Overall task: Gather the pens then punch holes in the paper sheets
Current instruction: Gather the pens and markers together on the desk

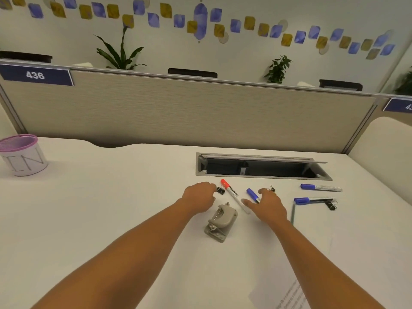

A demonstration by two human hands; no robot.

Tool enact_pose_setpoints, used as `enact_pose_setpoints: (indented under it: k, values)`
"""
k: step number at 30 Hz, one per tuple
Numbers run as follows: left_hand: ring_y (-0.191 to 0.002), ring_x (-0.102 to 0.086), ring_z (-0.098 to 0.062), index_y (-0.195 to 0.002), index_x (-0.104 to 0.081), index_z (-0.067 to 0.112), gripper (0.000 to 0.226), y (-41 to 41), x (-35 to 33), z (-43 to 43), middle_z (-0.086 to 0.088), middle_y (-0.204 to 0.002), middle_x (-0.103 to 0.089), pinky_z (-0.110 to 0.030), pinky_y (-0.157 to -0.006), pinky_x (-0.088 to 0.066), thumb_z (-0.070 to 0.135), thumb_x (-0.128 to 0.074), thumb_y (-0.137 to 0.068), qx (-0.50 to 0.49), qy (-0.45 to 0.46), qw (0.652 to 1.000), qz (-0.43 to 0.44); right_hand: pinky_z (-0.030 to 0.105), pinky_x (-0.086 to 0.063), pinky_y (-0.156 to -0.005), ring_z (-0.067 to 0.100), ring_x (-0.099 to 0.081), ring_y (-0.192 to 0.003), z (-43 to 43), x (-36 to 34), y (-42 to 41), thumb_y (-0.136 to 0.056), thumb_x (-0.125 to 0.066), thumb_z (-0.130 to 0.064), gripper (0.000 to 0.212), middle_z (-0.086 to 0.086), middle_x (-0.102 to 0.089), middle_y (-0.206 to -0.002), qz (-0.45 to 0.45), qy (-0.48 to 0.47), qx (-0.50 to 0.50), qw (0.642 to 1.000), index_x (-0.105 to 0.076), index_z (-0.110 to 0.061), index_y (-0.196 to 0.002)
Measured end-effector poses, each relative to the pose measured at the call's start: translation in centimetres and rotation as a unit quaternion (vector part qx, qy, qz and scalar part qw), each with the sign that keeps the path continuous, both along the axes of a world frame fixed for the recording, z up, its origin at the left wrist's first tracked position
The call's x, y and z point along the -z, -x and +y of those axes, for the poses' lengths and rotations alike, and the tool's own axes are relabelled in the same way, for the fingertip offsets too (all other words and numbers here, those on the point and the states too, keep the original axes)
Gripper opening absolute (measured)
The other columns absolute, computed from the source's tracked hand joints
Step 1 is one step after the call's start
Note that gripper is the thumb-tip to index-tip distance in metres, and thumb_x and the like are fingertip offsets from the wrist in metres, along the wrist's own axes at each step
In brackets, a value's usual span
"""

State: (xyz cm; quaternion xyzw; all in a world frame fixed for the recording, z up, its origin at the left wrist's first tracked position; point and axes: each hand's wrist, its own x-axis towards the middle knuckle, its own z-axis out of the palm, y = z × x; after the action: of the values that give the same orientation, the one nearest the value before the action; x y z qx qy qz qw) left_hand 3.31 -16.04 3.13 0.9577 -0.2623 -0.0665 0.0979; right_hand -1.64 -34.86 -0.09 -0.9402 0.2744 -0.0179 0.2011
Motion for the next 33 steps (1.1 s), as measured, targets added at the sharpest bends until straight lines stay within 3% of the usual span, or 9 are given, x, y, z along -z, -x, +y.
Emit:
enact_pose_setpoints:
  k: [3,6,11,15,19,26,29,33]
  values:
    - [-0.127,-0.045,-0.024,-0.139,-0.035,0.019,0.047,-1.0,1.0,-1.5,-0.005,-0.144,-0.041,-0.036,-0.099,-0.042,0.016,-0.047,-0.095,0.024,0.013,1.0,-0.009,0.04,-0.041,-0.102,0.026,-0.038,-0.133,0.4,1.0,-1.2,-0.072,-0.054,-0.071,0.089,0.005,-0.039,-0.146,0.048,0.048,-0.027,0.997,-0.033,-0.018,-0.14]
    - [-0.128,-0.044,-0.023,-0.141,-0.032,0.019,0.05,-1.9,1.9,-2.4,-0.004,-0.146,-0.039,-0.035,-0.099,-0.043,0.013,-0.047,-0.094,0.047,0.003,0.999,-0.026,0.037,-0.042,-0.099,0.024,-0.04,-0.13,0.7,1.5,-2.3,-0.075,-0.053,-0.069,0.083,0.005,-0.04,-0.143,0.056,0.098,-0.044,0.993,-0.035,-0.017,-0.138]
    - [-0.12,-0.05,-0.023,-0.135,-0.042,0.018,0.04,-2.6,2.7,-2.8,-0.006,-0.138,-0.048,-0.033,-0.094,-0.045,0.012,-0.046,-0.095,0.059,-0.013,0.997,-0.04,0.031,-0.046,-0.092,0.024,-0.047,-0.119,0.8,1.6,-3.4,-0.088,-0.055,-0.044,0.054,0.008,-0.046,-0.133,0.03,0.053,-0.069,0.996,-0.042,-0.014,-0.132]
    - [-0.107,-0.054,-0.025,-0.123,-0.051,0.012,0.03,-2.8,2.8,-2.5,-0.011,-0.122,-0.056,-0.027,-0.08,-0.042,0.011,-0.05,-0.093,0.049,-0.014,0.996,-0.071,0.029,-0.045,-0.094,0.025,-0.049,-0.118,0.9,1.5,-3.9,-0.09,-0.056,-0.034,0.051,0.011,-0.047,-0.133,0.04,0.006,-0.061,0.997,-0.04,-0.01,-0.132]
    - [-0.1,-0.056,-0.025,-0.112,-0.054,0.007,0.021,-2.6,2.9,-1.9,-0.013,-0.113,-0.06,-0.027,-0.078,-0.043,0.011,-0.051,-0.092,0.025,0.001,0.997,-0.067,0.026,-0.044,-0.091,0.024,-0.053,-0.115,1.4,1.4,-4.1,-0.092,-0.054,-0.028,0.047,0.013,-0.049,-0.132,0.058,-0.007,-0.058,0.997,-0.04,-0.006,-0.132]
    - [-0.093,-0.058,-0.028,-0.113,-0.047,0.009,0.022,-1.3,3.0,1.4,-0.013,-0.109,-0.062,-0.028,-0.071,-0.039,0.008,-0.047,-0.091,-0.036,0.111,0.993,-0.027,0.028,-0.043,-0.096,0.024,-0.053,-0.116,2.5,-0.2,-3.4,-0.094,-0.051,-0.023,0.043,0.012,-0.051,-0.133,0.091,0.04,-0.09,0.991,-0.042,-0.007,-0.132]
    - [-0.095,-0.058,-0.028,-0.118,-0.046,0.013,0.029,-0.3,3.3,4.3,-0.011,-0.111,-0.063,-0.031,-0.075,-0.043,0.006,-0.046,-0.09,-0.076,0.172,0.982,-0.011,0.03,-0.044,-0.092,0.024,-0.054,-0.112,4.2,-1.8,-3.4,-0.092,-0.054,-0.023,0.042,0.012,-0.053,-0.129,0.065,0.05,-0.101,0.991,-0.044,-0.008,-0.13]
    - [-0.111,-0.054,-0.024,-0.136,-0.041,0.018,0.047,1.4,3.9,9.8,-0.006,-0.121,-0.059,-0.029,-0.09,-0.04,0.007,-0.045,-0.091,-0.123,0.227,0.966,0.01,0.03,-0.045,-0.083,0.025,-0.057,-0.103,9.0,-4.5,-4.1,-0.092,-0.055,-0.024,0.038,0.013,-0.056,-0.121,0.008,0.042,-0.138,0.99,-0.049,-0.007,-0.125]
